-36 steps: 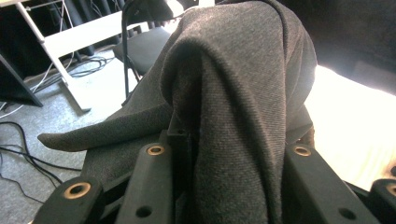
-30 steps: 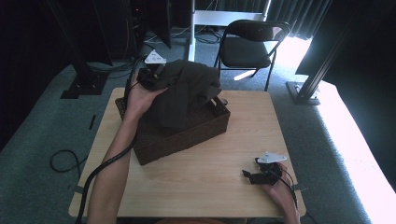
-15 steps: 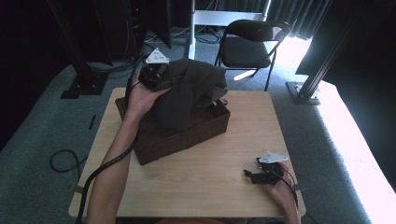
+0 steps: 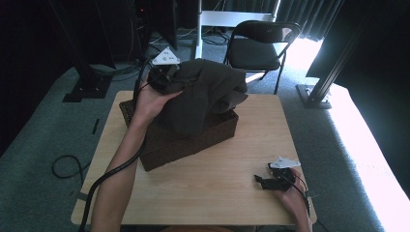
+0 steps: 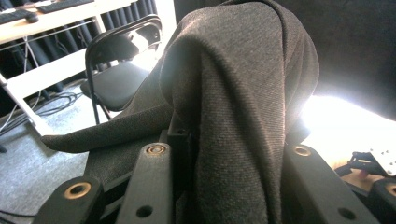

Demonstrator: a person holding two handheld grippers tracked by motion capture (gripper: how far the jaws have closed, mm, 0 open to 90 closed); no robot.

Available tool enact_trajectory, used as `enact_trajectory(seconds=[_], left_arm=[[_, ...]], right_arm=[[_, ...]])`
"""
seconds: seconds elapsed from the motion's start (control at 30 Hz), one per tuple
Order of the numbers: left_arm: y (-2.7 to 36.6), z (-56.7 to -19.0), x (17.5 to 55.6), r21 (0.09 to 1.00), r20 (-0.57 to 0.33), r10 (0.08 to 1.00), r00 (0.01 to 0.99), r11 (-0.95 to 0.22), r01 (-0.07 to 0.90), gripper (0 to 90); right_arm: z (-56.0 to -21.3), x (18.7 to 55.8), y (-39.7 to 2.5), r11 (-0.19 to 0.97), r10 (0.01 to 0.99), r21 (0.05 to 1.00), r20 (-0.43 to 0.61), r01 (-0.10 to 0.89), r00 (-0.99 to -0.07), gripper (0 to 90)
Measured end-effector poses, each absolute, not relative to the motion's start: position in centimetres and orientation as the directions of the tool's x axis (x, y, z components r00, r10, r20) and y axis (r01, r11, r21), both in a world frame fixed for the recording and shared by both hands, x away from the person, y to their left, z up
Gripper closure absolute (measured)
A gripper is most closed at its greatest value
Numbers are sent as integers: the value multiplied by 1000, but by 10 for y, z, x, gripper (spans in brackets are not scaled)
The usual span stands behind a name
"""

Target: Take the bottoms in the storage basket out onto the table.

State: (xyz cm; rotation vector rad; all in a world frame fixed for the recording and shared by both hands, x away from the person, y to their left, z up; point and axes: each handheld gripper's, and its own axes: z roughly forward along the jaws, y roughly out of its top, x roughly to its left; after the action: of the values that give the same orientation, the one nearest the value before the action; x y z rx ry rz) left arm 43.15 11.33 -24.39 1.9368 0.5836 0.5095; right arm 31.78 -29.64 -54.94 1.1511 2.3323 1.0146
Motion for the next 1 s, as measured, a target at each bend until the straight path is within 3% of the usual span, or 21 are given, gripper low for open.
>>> enact_trajectory(seconds=[1.0], left_arm=[[69,-232,395,911,118,458,881,-403,88,683]], right_arm=[[-550,319,-307,374,835,731,3,571,-551,181]])
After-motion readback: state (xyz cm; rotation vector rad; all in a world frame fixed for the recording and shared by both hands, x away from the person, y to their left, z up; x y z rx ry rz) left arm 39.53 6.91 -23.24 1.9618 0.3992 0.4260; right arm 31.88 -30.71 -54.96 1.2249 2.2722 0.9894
